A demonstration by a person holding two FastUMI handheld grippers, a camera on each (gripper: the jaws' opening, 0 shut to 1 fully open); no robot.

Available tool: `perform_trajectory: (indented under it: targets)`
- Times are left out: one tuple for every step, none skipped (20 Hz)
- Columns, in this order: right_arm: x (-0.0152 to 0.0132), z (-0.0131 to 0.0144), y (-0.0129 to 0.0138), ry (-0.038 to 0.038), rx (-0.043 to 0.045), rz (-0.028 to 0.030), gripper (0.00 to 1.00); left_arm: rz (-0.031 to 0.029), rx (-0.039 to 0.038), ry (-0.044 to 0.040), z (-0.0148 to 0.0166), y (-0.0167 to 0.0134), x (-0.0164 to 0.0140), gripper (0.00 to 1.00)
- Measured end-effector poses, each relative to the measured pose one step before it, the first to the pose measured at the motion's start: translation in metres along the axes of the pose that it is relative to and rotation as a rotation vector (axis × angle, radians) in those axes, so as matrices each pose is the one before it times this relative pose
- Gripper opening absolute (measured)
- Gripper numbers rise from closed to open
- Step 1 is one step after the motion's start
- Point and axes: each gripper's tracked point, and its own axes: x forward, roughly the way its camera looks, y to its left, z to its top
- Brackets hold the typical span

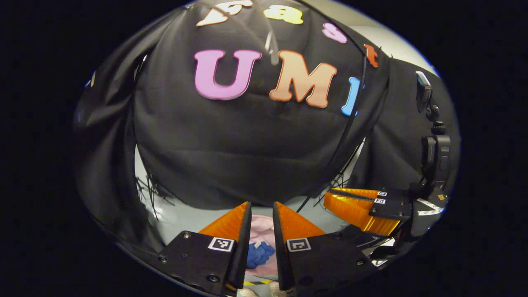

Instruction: Grasp the clothes on the hanger with both hands and then place them into the laundry hamper below.

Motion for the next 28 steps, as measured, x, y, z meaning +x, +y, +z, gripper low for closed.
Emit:
perform_trajectory:
  targets:
    - [-0.00507,0.01756,-0.00009,-0.03846,-0.0078,-0.00422,0.08,-0.01224,0.00525,-0.03498,0.01421,-0.00676,-0.00514,0.33]
    - [-0.00831,0.017,0.00054,-0.04199,-0.00625,-0.00414,0.08,-0.00818,0.00764,-0.03204,0.01423,-0.00459,-0.00538,0.32]
    - [-0.00493,0.01784,0.00061,-0.03915,-0.0057,-0.00328,0.08,-0.00643,0.00912,-0.03333,0.01252,-0.00476,-0.0069,0.33]
    - [-0.00794,0.0172,0.00162,-0.03795,-0.00252,-0.00234,0.08,-0.006,0.00784,-0.03415,0.01541,-0.00468,-0.00662,0.32]
    - [-0.00537,0.0171,0.00128,-0.03644,0.00067,-0.00145,0.08,-0.00259,0.00699,-0.03336,0.01432,-0.00357,-0.00485,0.33]
    - [-0.00662,0.01463,0.00104,-0.03568,0.00028,-0.00157,0.08,-0.00238,0.00712,-0.03625,0.01428,-0.00248,-0.00611,0.32]
    - [-0.00435,0.01558,-0.00014,-0.03497,-0.00133,-0.00402,0.08,-0.00004,0.01138,-0.04115,0.01411,-0.00142,-0.00436,0.33]
    - [-0.00511,0.01448,-0.00022,-0.03148,-0.00134,-0.00212,0.08,0.00264,0.01465,-0.04799,0.01688,-0.00146,-0.00372,0.32]
    - [-0.00331,0.01367,0.00082,-0.0294,-0.00127,0.00132,0.08,0.00289,0.01417,-0.03019,0.01132,-0.00024,-0.00221,0.25]
    - [-0.00558,0.01285,0.00008,-0.02765,-0.00116,-0.00255,0.08,0.00113,0.01688,-0.02182,0.01056,-0.00069,-0.00372,0.25]
    - [-0.00181,0.01204,0.00037,-0.02623,-0.0031,-0.00129,0.08,0.00314,0.0153,-0.01876,0.01003,-0.00156,-0.00102,0.25]
    - [-0.00226,0.01033,-0.00041,-0.02234,-0.0055,-0.0017,0.08,-0.00788,0.01045,-0.01338,0.00567,-0.00324,-0.00241,0.29]
    - [-0.00802,0.0095,0.00043,-0.02016,-0.0027,-0.00281,0.08,-0.00511,0.00751,-0.01375,0.00778,-0.00373,-0.00405,0.32]
    - [-0.00441,0.00887,0.0011,-0.0183,-0.00029,0.00312,0.08,-0.0034,0.00466,-0.01187,0.00829,-0.00162,-0.00583,0.41]
    - [-0.00222,0.00835,0.00121,-0.01643,-0.00104,-0.00131,0.02,-0.00446,-0.00106,-0.01755,0.0091,-0.00456,0.00166,0.41]
    - [-0.00341,0.00783,0.00145,-0.01561,0.00025,0.00366,0.02,-0.00312,-0.00514,-0.01328,0.00095,0.00195,-0.00946,0.48]
    - [-0.00261,0.00597,-0.0005,-0.01308,-0.00228,-0.00284,0.1,-0.00237,-0.00838,-0.01134,0.0015,0.00064,-0.00505,0.5]
    - [-0.00279,0.00428,-0.00334,-0.01224,-0.00422,-0.00307,0.17,-0.00214,-0.00551,-0.00815,0.00253,0.00151,-0.00462,0.51]
    - [-0.00088,0.00469,0.00047,-0.00872,-0.00803,-0.00202,0.14,-0.00366,-0.00224,-0.00619,0.00432,-0.00098,-0.00304,0.59]
    - [0.00043,0.00416,-0.00039,-0.01016,-0.00826,-0.00347,0.21,-0.00539,0.0033,-0.00424,0.00383,-0.00285,-0.00167,0.66]
    - [0.00022,0.00266,0.00014,-0.00628,-0.00524,-0.00055,0.29,0.00252,0.00579,-0.00584,0.00254,-0.00007,-0.00008,0.73]
    - [-0.00135,0.00171,-0.00041,-0.00437,-0.0014,0.00112,0.34,0.00322,0.00574,-0.0035,0.00431,-0.00102,-0.0009,0.82]
    - [-0.00164,0.00147,0.00085,-0.00019,0.00208,0.00417,0.45,0.00367,0.00036,-0.00365,0.00174,0.00028,0.0012,0.84]
    - [-0.00077,0.00075,0.00046,0.00006,0.00285,0.00449,0.46,-0.00193,-0.00405,-0.0047,0.00278,-0.00105,-0.00302,0.92]
    - [0.0007,-0.00052,-0.0001,-0.00034,0.00197,-0.00103,0.56,0.00163,-0.00199,-0.00702,0.00133,0.00057,0.00102,0.94]
    - [-0.00082,0.00105,-0.00132,-0.00246,0.00078,-0.00179,0.67,0.00322,-0.0004,-0.00423,0.00197,0.00085,-0.00075,0.96]
    - [0.00007,0.0011,-0.00232,-0.00024,-0.00016,-0.00893,0.75,0.00437,0.00479,-0.00272,0.00004,0.00199,-0.00128,0.94]
    - [-0.00244,0.00047,-0.00254,-0.00232,0.00015,-0.00542,0.8,-0.00012,0.00462,-0.00123,0.0014,0.00106,-0.00046,0.96]
